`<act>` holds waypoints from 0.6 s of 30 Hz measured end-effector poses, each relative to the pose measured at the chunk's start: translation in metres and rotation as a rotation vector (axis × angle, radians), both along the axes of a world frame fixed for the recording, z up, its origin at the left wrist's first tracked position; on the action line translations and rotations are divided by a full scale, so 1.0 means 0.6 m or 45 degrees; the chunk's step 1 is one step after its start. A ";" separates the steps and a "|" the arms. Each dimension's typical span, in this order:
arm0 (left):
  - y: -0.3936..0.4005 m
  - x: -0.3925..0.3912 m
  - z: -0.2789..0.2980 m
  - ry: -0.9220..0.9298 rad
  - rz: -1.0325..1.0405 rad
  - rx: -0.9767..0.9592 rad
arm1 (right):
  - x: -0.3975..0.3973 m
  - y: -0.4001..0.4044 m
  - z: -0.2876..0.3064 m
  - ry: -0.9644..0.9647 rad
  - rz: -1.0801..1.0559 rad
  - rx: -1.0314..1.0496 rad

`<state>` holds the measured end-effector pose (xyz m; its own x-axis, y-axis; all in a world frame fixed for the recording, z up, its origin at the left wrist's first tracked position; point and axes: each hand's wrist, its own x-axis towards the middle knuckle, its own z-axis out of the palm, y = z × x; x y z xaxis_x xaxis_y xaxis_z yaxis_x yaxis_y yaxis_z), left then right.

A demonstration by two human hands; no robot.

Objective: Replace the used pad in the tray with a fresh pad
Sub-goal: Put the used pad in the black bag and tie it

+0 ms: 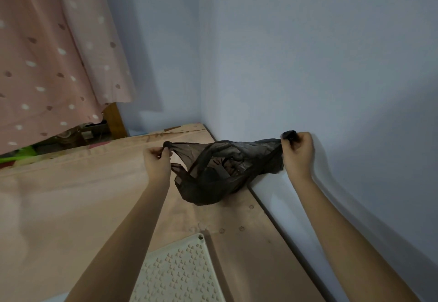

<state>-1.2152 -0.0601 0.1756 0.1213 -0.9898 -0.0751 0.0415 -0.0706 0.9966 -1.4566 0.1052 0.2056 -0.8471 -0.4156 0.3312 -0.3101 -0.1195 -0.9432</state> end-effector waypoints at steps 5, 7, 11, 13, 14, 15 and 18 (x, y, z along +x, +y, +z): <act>-0.003 0.015 0.008 -0.088 0.035 0.013 | 0.000 0.010 0.003 0.003 0.140 0.058; -0.002 0.023 0.004 -0.054 0.061 0.016 | 0.000 0.014 0.002 -0.001 0.111 0.011; 0.001 0.031 0.011 0.203 -0.007 0.064 | 0.005 0.020 0.015 -0.085 0.177 -0.053; 0.010 0.028 0.024 0.290 -0.089 0.048 | 0.008 0.016 0.024 -0.121 0.314 -0.029; 0.019 0.024 0.035 0.335 -0.169 0.036 | 0.012 0.013 0.029 -0.164 0.398 -0.026; 0.031 0.017 0.048 0.376 -0.288 0.030 | 0.019 0.008 0.036 -0.220 0.479 -0.021; 0.062 -0.010 0.071 0.266 -0.660 0.035 | 0.040 -0.014 0.041 -0.265 0.616 0.104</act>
